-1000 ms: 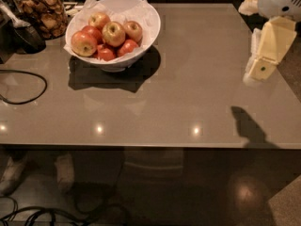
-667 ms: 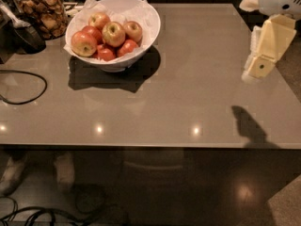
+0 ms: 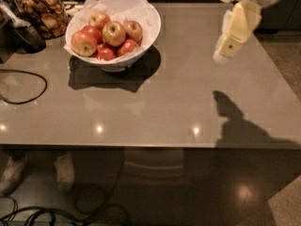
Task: Pick apple from white bowl
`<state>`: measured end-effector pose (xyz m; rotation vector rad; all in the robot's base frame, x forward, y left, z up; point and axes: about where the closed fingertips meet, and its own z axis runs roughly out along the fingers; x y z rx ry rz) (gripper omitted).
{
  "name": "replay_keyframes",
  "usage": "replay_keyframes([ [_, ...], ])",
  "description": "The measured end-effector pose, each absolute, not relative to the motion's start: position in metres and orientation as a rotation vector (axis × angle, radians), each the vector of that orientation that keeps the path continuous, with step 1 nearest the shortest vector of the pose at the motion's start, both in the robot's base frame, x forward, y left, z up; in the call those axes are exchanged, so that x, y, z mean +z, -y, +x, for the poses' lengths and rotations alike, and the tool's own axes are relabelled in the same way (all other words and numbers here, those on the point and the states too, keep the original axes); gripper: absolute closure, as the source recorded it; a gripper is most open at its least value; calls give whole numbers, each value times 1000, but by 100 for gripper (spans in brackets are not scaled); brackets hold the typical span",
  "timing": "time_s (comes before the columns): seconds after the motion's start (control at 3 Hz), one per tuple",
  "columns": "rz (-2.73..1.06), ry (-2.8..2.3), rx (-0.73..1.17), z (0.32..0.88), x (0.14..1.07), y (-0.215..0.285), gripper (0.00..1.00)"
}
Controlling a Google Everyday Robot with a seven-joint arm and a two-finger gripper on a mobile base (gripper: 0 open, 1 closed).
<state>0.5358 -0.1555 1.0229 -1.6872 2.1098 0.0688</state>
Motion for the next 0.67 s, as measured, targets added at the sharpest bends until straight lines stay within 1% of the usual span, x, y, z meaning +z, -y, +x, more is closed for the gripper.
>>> replay_keyframes([
  [0.67,-1668,-2052,50,549,1038,144,0],
])
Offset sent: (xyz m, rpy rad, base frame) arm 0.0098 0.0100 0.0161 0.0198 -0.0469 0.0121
